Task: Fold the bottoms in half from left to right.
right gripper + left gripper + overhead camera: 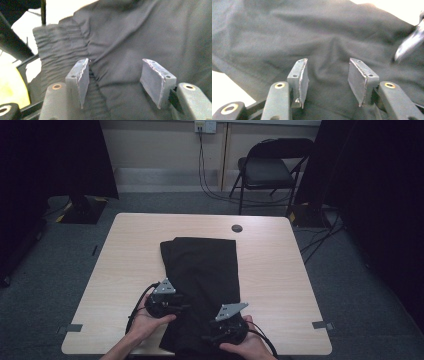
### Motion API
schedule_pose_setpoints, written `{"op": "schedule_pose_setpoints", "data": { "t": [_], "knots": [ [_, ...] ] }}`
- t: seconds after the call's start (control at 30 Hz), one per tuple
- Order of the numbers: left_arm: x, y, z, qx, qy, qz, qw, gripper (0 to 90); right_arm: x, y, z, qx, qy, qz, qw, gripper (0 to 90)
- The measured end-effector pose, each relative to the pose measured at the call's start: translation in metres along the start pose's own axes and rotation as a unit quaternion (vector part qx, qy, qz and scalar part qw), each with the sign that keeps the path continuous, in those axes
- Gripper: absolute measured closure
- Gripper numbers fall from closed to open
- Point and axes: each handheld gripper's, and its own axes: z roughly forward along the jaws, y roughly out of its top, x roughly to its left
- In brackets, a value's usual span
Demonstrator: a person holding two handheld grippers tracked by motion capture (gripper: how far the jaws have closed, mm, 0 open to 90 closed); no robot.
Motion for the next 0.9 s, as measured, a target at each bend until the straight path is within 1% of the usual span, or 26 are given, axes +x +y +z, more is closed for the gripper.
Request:
{"op": "schedule_pose_setpoints", "data": {
  "t": [0.03,0.07,0.1,0.13,0.17,0.2,0.23,0.33,0.37,0.4,0.43,0.5,0.57,0.6,0.67,0.7,0.73,0.77,0.8,0.83,0.87,0.9],
  "knots": [
    [0.001,-0.001,0.004,0.021,-0.001,0.0,0.9998,51.1,-0.004,0.003,-0.003,-0.015,-0.005,0.006,0.9999,40.0],
    [0.002,-0.003,0.008,0.032,-0.005,0.008,0.9994,51.0,-0.01,0.007,-0.006,-0.028,-0.011,0.014,0.9995,40.2],
    [0.0,-0.003,0.008,0.031,-0.006,0.016,0.9994,49.7,-0.017,0.011,-0.009,-0.04,-0.017,0.021,0.9989,41.1],
    [0.0,-0.003,0.008,0.033,-0.004,0.018,0.9993,48.8,-0.024,0.015,-0.011,-0.05,-0.027,0.024,0.9981,41.7],
    [-0.001,-0.004,0.008,0.033,-0.001,0.014,0.9994,48.7,-0.031,0.018,-0.012,-0.053,-0.041,0.025,0.9974,41.5],
    [-0.003,-0.003,0.007,0.039,0.003,0.014,0.9991,48.7,-0.038,0.021,-0.012,-0.054,-0.057,0.023,0.9967,41.3],
    [-0.004,-0.003,0.007,0.044,0.0,0.017,0.9989,48.7,-0.045,0.023,-0.011,-0.055,-0.071,0.023,0.9957,40.8],
    [-0.006,-0.004,0.003,0.052,-0.014,0.017,0.9984,48.9,-0.068,0.03,-0.006,-0.048,-0.092,0.037,0.9939,39.8],
    [-0.005,-0.004,0.002,0.054,-0.015,0.014,0.9983,50.3,-0.076,0.032,-0.003,-0.048,-0.095,0.041,0.9934,39.4],
    [-0.004,-0.004,0.002,0.052,-0.023,0.01,0.9983,50.9,-0.082,0.034,0.0,-0.047,-0.103,0.044,0.9926,38.7],
    [-0.003,-0.004,0.001,0.049,-0.029,0.011,0.9983,50.4,-0.087,0.036,0.004,-0.046,-0.113,0.044,0.9916,38.1],
    [-0.002,-0.004,0.0,0.042,-0.029,0.007,0.9987,50.4,-0.095,0.038,0.013,-0.041,-0.123,0.054,0.9901,36.9],
    [-0.001,-0.002,-0.001,0.03,-0.021,0.005,0.9993,49.9,-0.099,0.039,0.021,-0.043,-0.13,0.057,0.989,34.8],
    [0.0,0.0,-0.003,0.026,-0.016,0.003,0.9995,49.8,-0.1,0.04,0.024,-0.039,-0.134,0.053,0.9887,33.9],
    [0.003,0.004,-0.007,0.007,-0.008,-0.003,0.9999,49.6,-0.1,0.038,0.03,-0.026,-0.137,0.05,0.989,31.3],
    [0.007,0.007,-0.008,-0.002,-0.012,-0.005,0.9999,49.3,-0.1,0.035,0.033,-0.021,-0.138,0.045,0.9892,31.2],
    [0.011,0.009,-0.008,-0.013,-0.014,0.001,0.9998,48.3,-0.097,0.034,0.034,-0.02,-0.146,0.03,0.9886,31.1],
    [0.019,0.011,-0.008,-0.02,-0.011,-0.004,0.9997,47.7,-0.095,0.033,0.035,-0.014,-0.153,0.017,0.988,31.1],
    [0.023,0.013,-0.006,-0.015,-0.002,-0.011,0.9998,47.5,-0.093,0.034,0.035,-0.008,-0.156,0.017,0.9875,31.1],
    [0.028,0.015,-0.005,-0.016,0.011,-0.018,0.9996,46.4,-0.092,0.035,0.035,-0.004,-0.158,0.019,0.9873,31.1],
    [0.033,0.017,-0.004,-0.019,0.02,-0.023,0.9994,45.9,-0.092,0.035,0.035,-0.003,-0.158,0.018,0.9873,31.1],
    [0.038,0.019,-0.002,-0.02,0.026,-0.027,0.9991,45.8,-0.092,0.033,0.035,-0.01,-0.158,0.017,0.9872,31.1]
  ]
}}
